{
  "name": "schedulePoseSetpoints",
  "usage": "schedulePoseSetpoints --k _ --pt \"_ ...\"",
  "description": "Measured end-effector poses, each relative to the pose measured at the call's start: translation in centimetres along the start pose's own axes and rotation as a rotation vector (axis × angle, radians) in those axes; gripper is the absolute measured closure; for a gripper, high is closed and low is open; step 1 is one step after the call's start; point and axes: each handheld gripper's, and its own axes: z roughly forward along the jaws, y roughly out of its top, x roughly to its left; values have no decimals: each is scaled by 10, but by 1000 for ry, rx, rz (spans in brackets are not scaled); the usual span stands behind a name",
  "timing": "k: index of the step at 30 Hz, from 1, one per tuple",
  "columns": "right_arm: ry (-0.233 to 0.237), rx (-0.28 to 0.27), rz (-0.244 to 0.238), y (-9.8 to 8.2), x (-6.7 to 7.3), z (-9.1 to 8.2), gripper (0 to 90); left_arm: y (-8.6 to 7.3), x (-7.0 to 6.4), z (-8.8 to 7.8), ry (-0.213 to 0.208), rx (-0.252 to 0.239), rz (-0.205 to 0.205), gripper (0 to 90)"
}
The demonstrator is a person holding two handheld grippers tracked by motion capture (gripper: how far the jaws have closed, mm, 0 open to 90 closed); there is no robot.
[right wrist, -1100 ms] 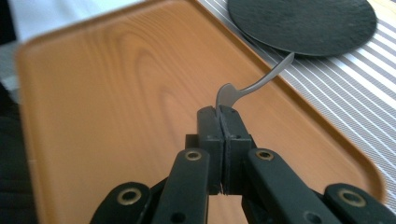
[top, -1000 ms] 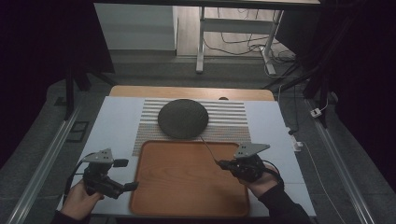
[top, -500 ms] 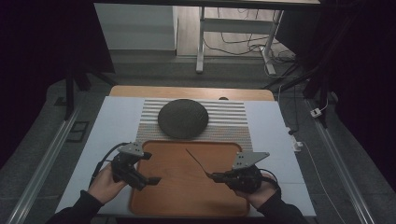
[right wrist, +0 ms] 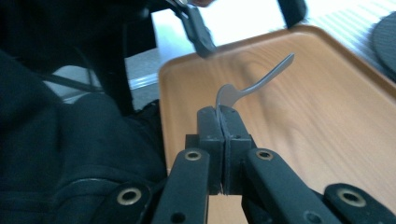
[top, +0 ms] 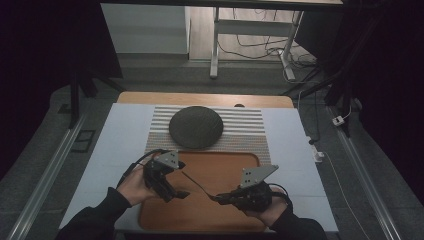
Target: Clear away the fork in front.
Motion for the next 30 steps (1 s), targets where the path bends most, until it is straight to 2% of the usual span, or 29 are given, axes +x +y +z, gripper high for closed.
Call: schedulePoseSetpoints --k 3,5,6,7,8,9,10,11,12,13,14,15,16,17,18,19,20,21,22,23,26,28,30 --pt "43 15 -17 2 2 3 891 10 -3 7 0 47 89 99" --pt "78 22 -38 2 4 5 891 14 -6 13 -11 92 164 241" --pt "78 22 -38 2 4 5 891 14 -6 13 -11 92 164 272" --pt "97 26 -47 2 5 5 891 14 -8 17 -31 125 208 349" --pt "97 26 -47 2 5 5 891 14 -8 17 -31 125 208 382" --pt "114 27 -53 3 5 5 891 15 -10 19 -23 147 240 411" --pt "114 27 -53 3 5 5 891 15 -10 19 -23 147 240 460" --pt "127 29 -56 3 5 5 891 15 -12 20 -43 154 267 496" --pt "127 29 -56 3 5 5 891 15 -12 20 -43 154 267 530" --pt "130 37 -63 3 5 5 891 16 -13 20 -48 159 286 570" --pt "130 37 -63 3 5 5 891 17 -14 19 -50 171 311 570" --pt "138 41 -63 3 4 4 891 18 -16 20 -58 179 333 635" --pt "138 41 -63 3 4 4 891 19 -17 20 -73 189 359 635" --pt "155 50 -76 3 4 5 891 21 -20 22 -101 214 394 719" --pt "155 50 -76 3 4 5 891 21 -20 22 -101 214 394 769" --pt "163 64 -80 3 4 5 891 22 -23 25 -118 232 427 782" --pt "163 64 -80 3 4 5 891 22 -23 25 -118 232 427 792" --pt "175 78 -85 2 4 5 890 22 -26 27 -124 246 452 800" --pt "175 78 -85 2 4 5 890 22 -26 27 -124 246 452 806" --pt "192 88 -84 2 3 6 888 21 -29 28 -135 255 483 814" --pt "203 88 -78 1 2 6 872 20 -31 29 -152 271 484 841" --pt "182 91 -58 0 -1 6 832 19 -33 30 -170 283 476 852" --pt "166 98 -39 -2 -4 6 794 19 -34 33 -185 297 450 862"
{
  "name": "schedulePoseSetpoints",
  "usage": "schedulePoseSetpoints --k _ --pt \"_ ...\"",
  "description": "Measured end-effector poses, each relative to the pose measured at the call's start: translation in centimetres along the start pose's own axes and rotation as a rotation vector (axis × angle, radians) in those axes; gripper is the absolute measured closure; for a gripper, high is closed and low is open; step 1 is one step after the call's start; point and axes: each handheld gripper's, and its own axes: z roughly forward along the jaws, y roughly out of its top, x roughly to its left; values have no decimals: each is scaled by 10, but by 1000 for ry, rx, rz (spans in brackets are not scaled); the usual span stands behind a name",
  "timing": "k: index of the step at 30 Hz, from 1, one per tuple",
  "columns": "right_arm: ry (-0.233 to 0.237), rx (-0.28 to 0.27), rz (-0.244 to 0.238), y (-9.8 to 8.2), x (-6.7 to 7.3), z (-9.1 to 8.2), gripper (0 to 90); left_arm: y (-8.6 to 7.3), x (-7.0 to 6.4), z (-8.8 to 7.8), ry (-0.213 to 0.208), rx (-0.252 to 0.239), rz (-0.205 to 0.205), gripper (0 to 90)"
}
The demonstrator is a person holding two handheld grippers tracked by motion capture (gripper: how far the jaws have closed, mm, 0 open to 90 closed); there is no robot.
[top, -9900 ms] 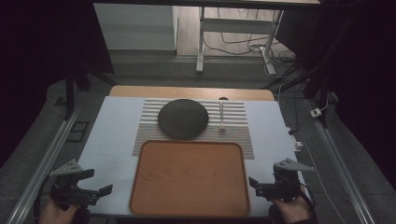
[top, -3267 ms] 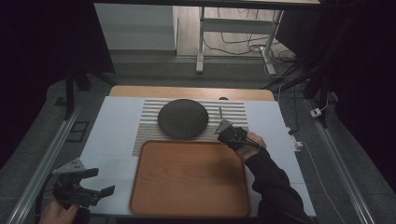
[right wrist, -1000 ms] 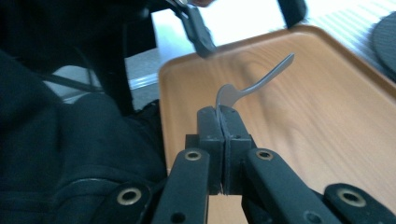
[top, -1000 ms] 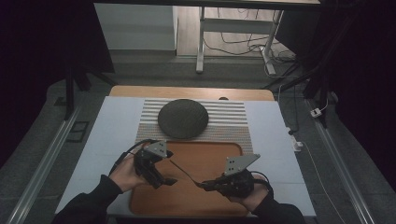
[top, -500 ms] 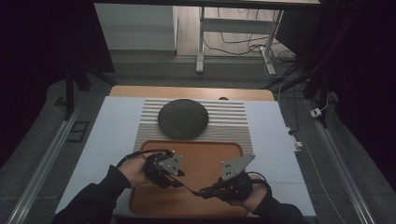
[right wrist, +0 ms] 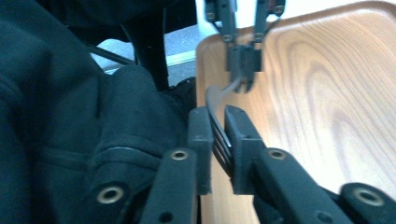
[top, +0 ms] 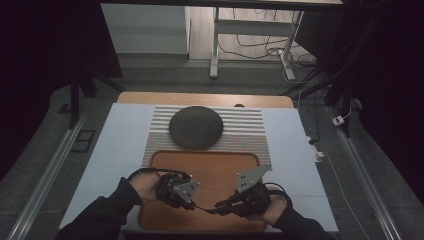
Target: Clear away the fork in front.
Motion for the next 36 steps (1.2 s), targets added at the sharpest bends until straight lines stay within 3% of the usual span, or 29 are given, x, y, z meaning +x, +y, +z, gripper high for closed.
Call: schedulePoseSetpoints --k 2,3,6,7,8,9,10,11,12,14,15,16,19,20,21,22,23,26,27,36 --pt "-11 -1 14 -1 -1 1 756 0 0 3 -13 2 -36 864" --pt "-40 3 22 -1 -1 2 694 0 1 3 -23 -4 -77 864" --pt "-76 -11 34 0 -1 2 628 -2 1 1 -20 -18 -110 864" --pt "-125 -21 40 0 -1 -1 557 -5 0 -3 -15 -36 -152 864" --pt "-125 -21 40 0 -1 -1 557 -5 0 -3 -15 -36 -152 864" --pt "-185 -37 56 -1 -2 -5 495 -9 -2 -8 9 -54 -189 864" --pt "-185 -37 56 -1 -2 -5 495 -9 -2 -8 9 -54 -189 863" --pt "-249 -54 72 -2 -2 -9 439 -13 -4 -12 25 -81 -247 863" --pt "-249 -54 72 -2 -2 -9 439 -13 -4 -12 25 -81 -247 863" --pt "-317 -61 92 -5 -2 -14 368 -18 -5 -16 44 -84 -290 863" --pt "-368 -74 120 -8 -3 -19 309 -23 -7 -18 61 -87 -344 863" --pt "-368 -74 120 -8 -3 -19 309 -23 -7 -18 61 -87 -344 863" --pt "-462 -99 171 -14 -2 -29 245 -31 -9 -20 79 -85 -417 863" --pt "-462 -99 171 -14 -2 -29 245 -34 -10 -20 85 -85 -443 863" --pt "-499 -106 195 -17 -2 -33 222 -38 -11 -22 102 -89 -488 863" --pt "-499 -106 195 -17 -2 -33 222 -38 -11 -22 102 -89 -488 863" --pt "-526 -109 222 -21 -1 -38 215 -40 -11 -22 105 -93 -512 863" --pt "-555 -111 242 -26 1 -41 186 -46 -13 -24 124 -101 -586 863" --pt "-587 -102 256 -29 3 -43 156 -48 -14 -25 130 -101 -608 863" --pt "-685 -143 316 -46 11 -60 61 -65 -18 -28 170 -144 -823 862"
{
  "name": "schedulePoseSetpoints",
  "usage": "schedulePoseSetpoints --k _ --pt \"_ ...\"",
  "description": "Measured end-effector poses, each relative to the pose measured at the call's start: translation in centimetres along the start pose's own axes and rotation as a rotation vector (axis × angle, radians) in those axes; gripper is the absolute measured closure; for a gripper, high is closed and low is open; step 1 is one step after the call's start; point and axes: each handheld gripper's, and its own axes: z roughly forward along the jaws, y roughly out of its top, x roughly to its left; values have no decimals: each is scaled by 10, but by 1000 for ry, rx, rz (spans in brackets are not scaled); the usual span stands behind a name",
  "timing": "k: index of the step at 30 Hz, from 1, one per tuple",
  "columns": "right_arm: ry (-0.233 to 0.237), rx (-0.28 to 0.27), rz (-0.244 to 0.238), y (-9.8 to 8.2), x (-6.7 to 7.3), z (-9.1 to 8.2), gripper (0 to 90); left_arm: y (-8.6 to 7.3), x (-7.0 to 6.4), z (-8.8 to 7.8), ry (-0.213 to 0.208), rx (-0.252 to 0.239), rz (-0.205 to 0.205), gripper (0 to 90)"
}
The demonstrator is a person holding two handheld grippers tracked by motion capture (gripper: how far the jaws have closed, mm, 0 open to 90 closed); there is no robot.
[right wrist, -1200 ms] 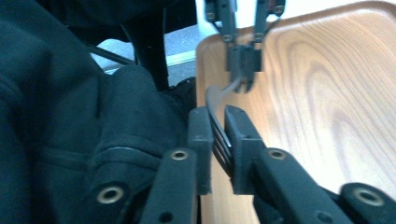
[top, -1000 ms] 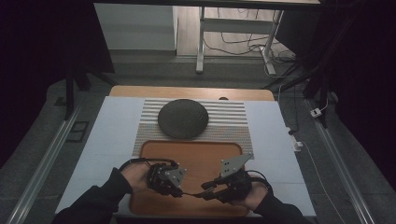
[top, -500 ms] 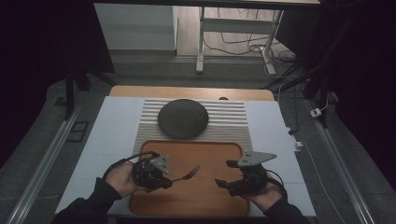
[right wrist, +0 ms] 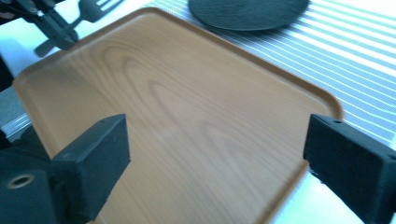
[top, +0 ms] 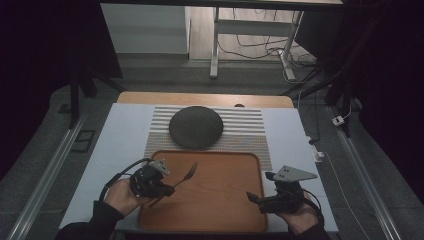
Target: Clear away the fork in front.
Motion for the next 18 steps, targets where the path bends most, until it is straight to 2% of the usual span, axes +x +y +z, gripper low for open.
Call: schedulePoseSetpoints --k 1,2,3,4,5,6,7,8,9,12,13,14,15,18 --pt "-21 2 11 -3 -2 -4 33 -2 1 -1 9 4 -15 862" --pt "-21 2 11 -3 -2 -4 33 -4 2 -1 17 4 -37 862" --pt "-54 5 17 -6 -4 -9 23 -6 3 -2 24 5 -58 862" --pt "-54 5 17 -6 -4 -9 23 -8 4 -3 26 1 -82 862" --pt "-82 -6 20 -9 -6 -13 14 -13 7 -4 25 -3 -131 862" --pt "-82 -6 20 -9 -6 -13 14 -13 7 -4 25 -3 -131 861" --pt "-98 -13 35 -12 -8 -18 13 -17 11 -3 24 -4 -185 861" --pt "-98 -13 35 -12 -8 -18 13 -17 11 -3 24 -4 -185 861" --pt "-101 -16 44 -13 -9 -20 13 -18 13 -2 20 1 -212 861" --pt "-100 -8 50 -15 -10 -21 14 -22 18 2 32 13 -299 861" --pt "-103 6 43 -17 -10 -21 14 -24 22 5 40 21 -354 860" --pt "-103 6 43 -17 -10 -21 14 -24 22 5 40 21 -354 861" --pt "-104 18 36 -18 -9 -21 14 -24 24 6 49 26 -378 860" --pt "-106 29 29 -19 -9 -21 14 -25 28 12 66 47 -408 860"
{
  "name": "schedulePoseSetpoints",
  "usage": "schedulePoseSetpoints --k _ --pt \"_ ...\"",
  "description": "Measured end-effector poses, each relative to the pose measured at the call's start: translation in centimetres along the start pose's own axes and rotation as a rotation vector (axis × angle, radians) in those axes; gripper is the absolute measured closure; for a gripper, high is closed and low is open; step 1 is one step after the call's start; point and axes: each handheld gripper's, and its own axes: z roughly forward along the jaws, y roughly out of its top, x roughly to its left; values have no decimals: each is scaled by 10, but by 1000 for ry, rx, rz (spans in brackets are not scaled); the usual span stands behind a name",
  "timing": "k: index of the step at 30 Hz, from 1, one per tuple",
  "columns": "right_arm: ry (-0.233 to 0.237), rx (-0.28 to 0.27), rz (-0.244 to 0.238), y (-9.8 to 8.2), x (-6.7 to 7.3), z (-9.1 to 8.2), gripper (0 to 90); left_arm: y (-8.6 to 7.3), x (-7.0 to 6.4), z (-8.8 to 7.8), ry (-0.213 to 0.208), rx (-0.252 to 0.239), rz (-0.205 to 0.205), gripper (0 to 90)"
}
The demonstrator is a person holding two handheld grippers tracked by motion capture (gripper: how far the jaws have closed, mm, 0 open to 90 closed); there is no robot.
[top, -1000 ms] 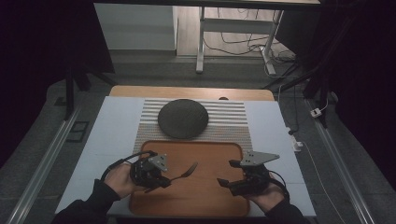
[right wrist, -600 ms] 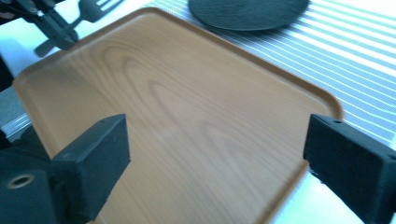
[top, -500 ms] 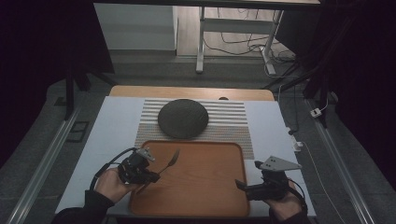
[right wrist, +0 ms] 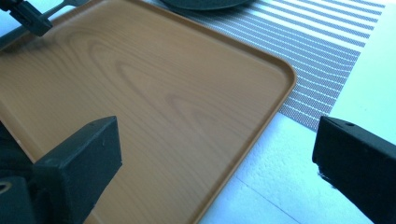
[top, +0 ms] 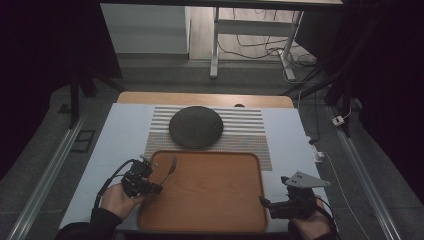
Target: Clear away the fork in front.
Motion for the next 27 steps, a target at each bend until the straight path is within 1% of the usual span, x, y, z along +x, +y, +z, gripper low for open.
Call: schedulePoseSetpoints --k 3,6,9,12,14,15,16,17,18,19,20,21,22,23,24,25,26,27 --pt "-4 3 2 -1 0 -1 14 3 0 6 9 15 -22 856" --pt "-4 3 6 -2 -1 -1 14 6 1 13 38 38 -36 855" --pt "-5 4 9 -2 -1 -2 15 9 0 18 61 49 -39 849" --pt "-6 5 9 -3 -1 -2 15 10 -1 19 60 39 -52 845" --pt "-6 6 11 -3 -2 -3 14 9 0 19 49 33 -56 834" --pt "-5 5 14 -3 -2 -3 14 9 1 18 41 28 -60 791" --pt "-5 5 14 -3 -2 -3 14 8 1 18 36 29 -59 791" --pt "-7 6 15 -3 -3 -4 14 8 2 17 39 33 -53 752" --pt "-7 6 15 -3 -3 -4 14 8 2 14 35 20 -50 752" --pt "-8 2 24 -4 -3 -5 15 10 2 7 29 -16 -42 730" --pt "-8 2 24 -4 -3 -5 15 10 2 7 29 -16 -42 731" --pt "0 -2 39 -4 -5 -5 14 12 3 -1 28 -63 -22 736" --pt "0 -2 39 -4 -5 -5 14 12 3 -1 28 -63 -22 749" --pt "-4 -2 49 -5 -6 -6 14 13 3 -3 29 -77 -9 770" --pt "-4 -2 49 -5 -6 -6 14 15 3 -5 31 -88 5 770" --pt "-4 -1 54 -5 -7 -6 14 19 3 -7 29 -107 37 827" --pt "-4 -1 54 -5 -7 -6 14 19 3 -7 29 -107 37 843" --pt "-11 3 53 -5 -6 -6 14 24 5 -7 8 -120 57 862"
